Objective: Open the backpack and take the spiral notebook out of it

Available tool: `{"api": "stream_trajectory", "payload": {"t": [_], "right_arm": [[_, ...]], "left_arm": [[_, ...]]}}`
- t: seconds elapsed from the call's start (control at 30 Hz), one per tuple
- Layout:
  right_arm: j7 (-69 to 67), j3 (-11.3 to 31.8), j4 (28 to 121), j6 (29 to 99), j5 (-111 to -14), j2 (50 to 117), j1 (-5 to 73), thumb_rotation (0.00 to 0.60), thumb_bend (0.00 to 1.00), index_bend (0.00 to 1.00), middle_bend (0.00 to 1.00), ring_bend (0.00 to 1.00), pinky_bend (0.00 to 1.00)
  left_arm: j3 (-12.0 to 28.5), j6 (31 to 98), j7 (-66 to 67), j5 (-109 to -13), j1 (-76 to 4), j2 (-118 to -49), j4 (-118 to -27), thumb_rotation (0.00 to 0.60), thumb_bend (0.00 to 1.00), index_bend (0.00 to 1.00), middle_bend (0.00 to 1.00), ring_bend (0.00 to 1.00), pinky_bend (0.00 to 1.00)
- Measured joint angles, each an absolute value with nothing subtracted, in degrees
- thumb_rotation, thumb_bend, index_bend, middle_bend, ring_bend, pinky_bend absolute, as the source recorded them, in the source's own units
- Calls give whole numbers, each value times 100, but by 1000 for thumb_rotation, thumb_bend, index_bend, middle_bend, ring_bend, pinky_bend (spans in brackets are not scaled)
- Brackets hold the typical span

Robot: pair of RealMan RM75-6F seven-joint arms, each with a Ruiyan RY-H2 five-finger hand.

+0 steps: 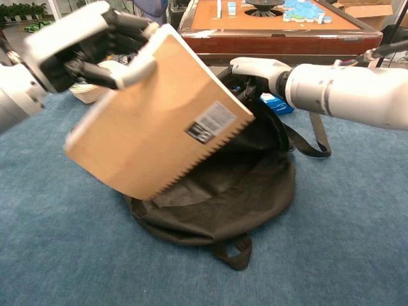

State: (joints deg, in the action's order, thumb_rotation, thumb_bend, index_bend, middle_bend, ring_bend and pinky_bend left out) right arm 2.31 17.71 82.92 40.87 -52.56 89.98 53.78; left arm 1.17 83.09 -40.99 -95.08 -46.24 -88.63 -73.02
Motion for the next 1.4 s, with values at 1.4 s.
{"api": "stream_trajectory", "payload": {"t": [1.4], "right_arm": [[-1488, 245, 10849, 6884, -8632, 5998, 2642, 600, 319, 0, 74, 0, 80]], "left_arm": [[1058, 7039, -1807, -8495, -4873, -9307, -6009, 600, 377, 326, 313, 262, 293]]}}
